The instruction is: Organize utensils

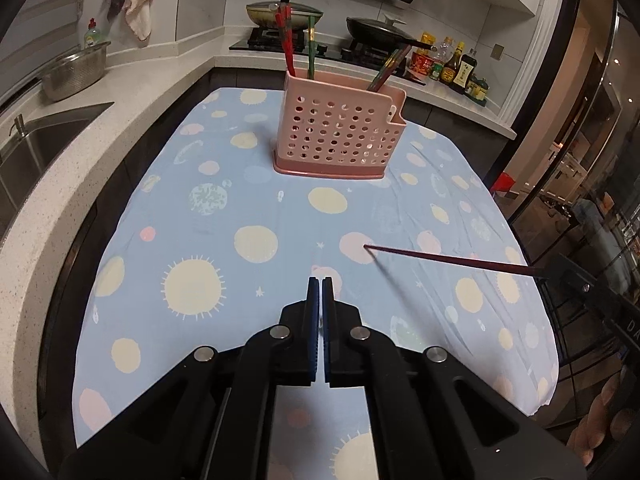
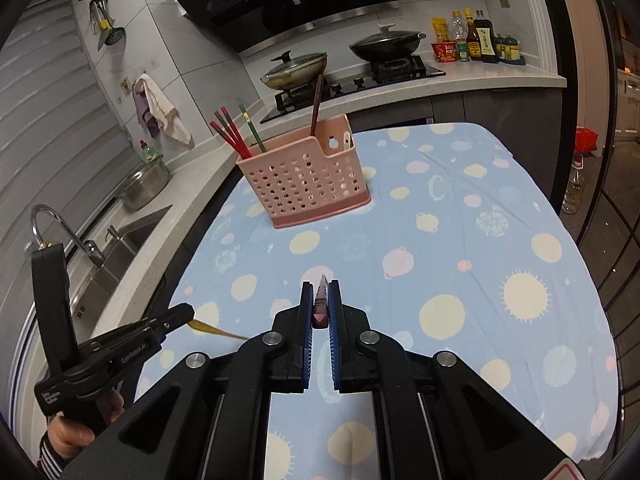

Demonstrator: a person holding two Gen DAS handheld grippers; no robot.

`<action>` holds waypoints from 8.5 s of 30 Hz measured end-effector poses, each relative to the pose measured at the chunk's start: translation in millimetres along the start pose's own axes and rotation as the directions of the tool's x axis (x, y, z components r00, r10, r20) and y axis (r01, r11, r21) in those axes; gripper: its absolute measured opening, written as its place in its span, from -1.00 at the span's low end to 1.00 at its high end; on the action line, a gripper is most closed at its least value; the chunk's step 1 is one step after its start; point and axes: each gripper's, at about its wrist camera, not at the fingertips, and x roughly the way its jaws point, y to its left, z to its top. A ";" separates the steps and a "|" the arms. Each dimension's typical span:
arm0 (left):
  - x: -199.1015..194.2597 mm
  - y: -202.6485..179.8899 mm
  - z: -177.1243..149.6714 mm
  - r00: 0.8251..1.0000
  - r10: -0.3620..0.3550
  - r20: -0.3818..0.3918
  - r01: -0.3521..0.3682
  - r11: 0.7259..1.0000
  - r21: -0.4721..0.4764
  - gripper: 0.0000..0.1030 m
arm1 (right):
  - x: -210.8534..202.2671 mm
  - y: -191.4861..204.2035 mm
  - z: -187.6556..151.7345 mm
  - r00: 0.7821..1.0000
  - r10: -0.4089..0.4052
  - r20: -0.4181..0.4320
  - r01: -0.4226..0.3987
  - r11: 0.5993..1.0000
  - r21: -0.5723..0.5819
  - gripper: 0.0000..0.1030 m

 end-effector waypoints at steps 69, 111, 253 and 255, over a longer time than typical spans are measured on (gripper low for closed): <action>-9.0 23.2 -36.9 0.998 -0.026 -0.064 0.027 1.000 0.015 -0.97 | -15.6 7.7 10.9 0.999 0.021 0.048 -0.021 1.000 -0.001 -0.86; 39.7 50.1 -103.2 0.969 -0.076 -0.236 0.056 0.994 -0.088 -0.80 | -8.8 11.3 4.2 1.000 0.023 0.021 -0.023 1.000 -0.002 -0.86; 34.0 -0.4 136.8 0.983 0.118 0.141 -0.124 0.992 0.033 0.62 | 93.3 49.9 107.3 0.997 -0.075 0.000 0.074 0.981 -0.179 -0.01; 32.2 -0.5 126.4 0.984 0.118 0.131 -0.121 0.992 0.021 0.69 | 91.1 50.8 96.1 0.996 -0.089 -0.011 0.085 0.978 -0.188 -0.01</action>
